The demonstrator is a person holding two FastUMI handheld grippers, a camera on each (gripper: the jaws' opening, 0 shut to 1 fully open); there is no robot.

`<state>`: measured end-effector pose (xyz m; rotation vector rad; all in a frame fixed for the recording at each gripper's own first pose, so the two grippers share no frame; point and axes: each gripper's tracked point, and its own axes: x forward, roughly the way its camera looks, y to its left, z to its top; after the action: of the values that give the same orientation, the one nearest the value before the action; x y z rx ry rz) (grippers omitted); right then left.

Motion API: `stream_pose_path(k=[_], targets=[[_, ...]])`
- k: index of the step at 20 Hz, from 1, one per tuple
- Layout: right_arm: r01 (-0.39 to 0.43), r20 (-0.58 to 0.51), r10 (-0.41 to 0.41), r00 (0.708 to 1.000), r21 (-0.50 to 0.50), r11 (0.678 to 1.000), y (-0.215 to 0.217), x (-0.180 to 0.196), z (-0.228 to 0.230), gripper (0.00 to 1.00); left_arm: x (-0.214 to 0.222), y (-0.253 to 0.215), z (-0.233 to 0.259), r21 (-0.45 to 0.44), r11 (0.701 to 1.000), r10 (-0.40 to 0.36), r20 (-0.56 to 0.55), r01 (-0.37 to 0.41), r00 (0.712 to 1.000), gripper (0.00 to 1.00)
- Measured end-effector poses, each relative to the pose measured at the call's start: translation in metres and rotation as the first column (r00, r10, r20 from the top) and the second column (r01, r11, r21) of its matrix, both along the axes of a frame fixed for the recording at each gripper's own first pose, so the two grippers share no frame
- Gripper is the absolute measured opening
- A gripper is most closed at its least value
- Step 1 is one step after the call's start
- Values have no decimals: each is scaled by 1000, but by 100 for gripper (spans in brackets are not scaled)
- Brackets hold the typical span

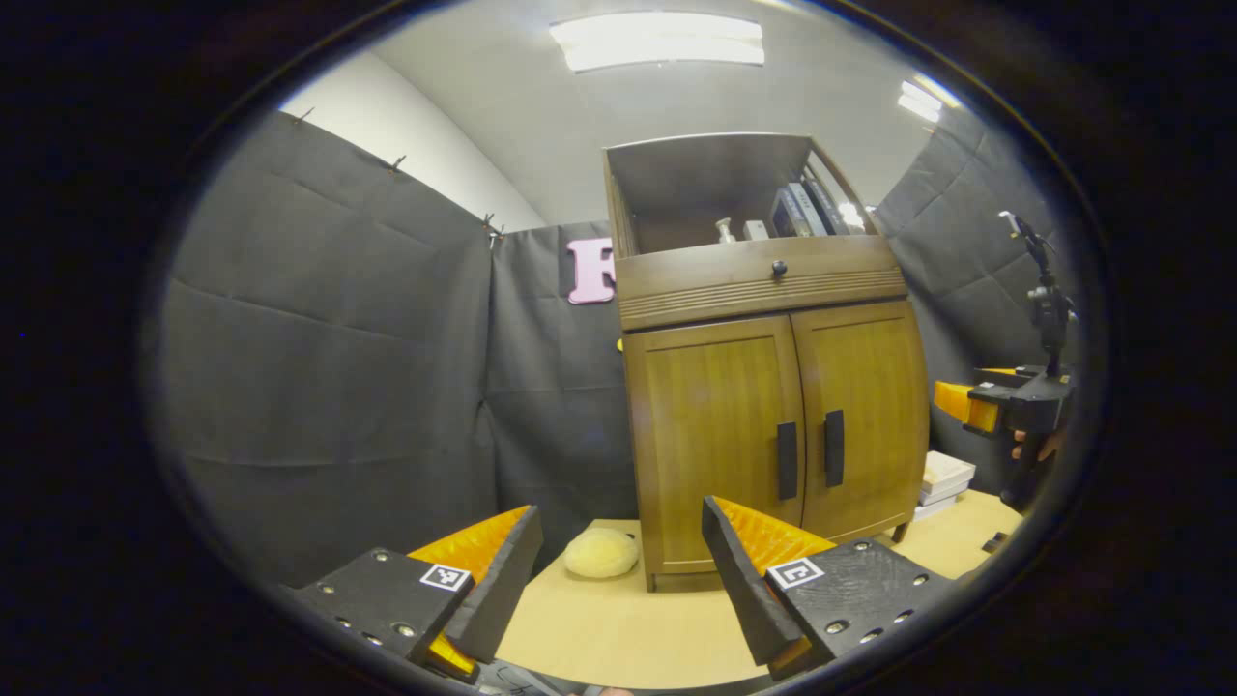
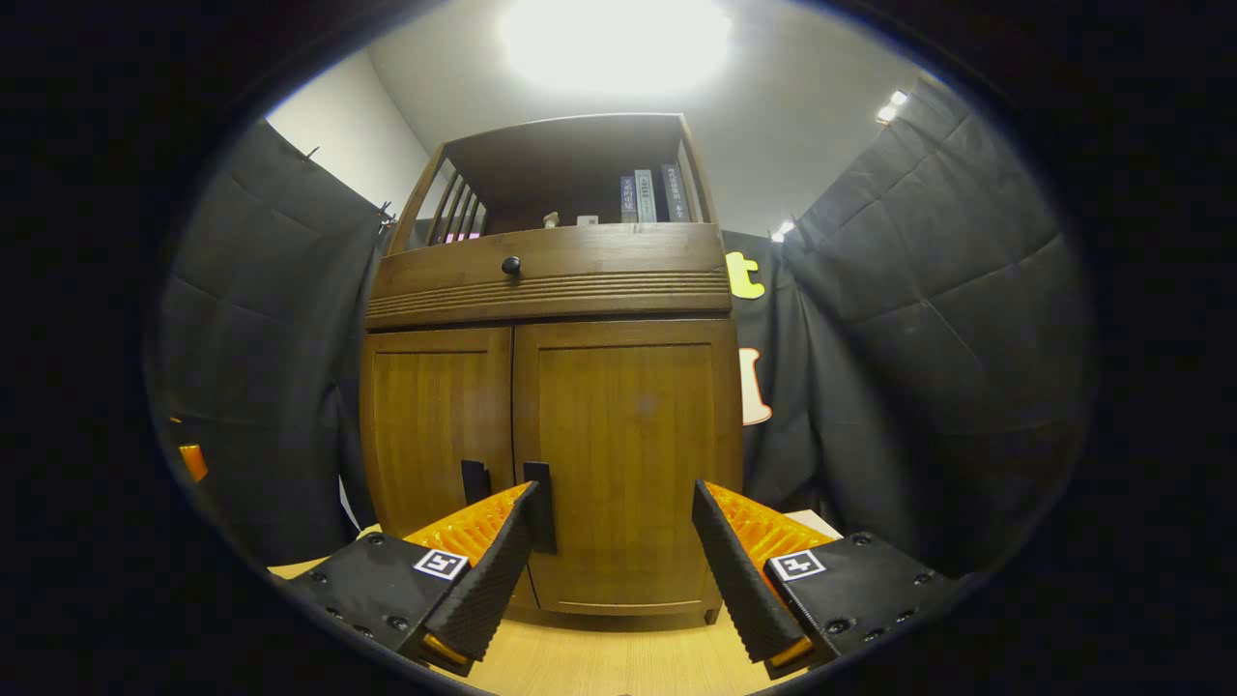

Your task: Open the right door of the double-door shoe cabinet with the right hand, and open the left door with the left hand.

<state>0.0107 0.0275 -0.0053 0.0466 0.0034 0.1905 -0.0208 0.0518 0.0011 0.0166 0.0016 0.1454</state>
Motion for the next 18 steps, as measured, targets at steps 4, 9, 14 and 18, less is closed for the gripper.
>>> stream_pose_path(k=[4,9,14,18], targets=[[-27,-8,27,1000,7,1000,4,0,-3,97,-7,7,3,12,998,55,-9,-55,998,96],[-52,-39,52,998,11,999,8,-2,-8,97,-25,35,1,28,992,126,-12,-125,992,96],[-78,-79,78,994,7,997,11,-6,-15,98,-46,49,2,40,981,189,-18,-188,982,96],[-96,-110,96,989,5,995,15,-5,-24,98,-51,62,2,51,971,234,-22,-233,972,96]])
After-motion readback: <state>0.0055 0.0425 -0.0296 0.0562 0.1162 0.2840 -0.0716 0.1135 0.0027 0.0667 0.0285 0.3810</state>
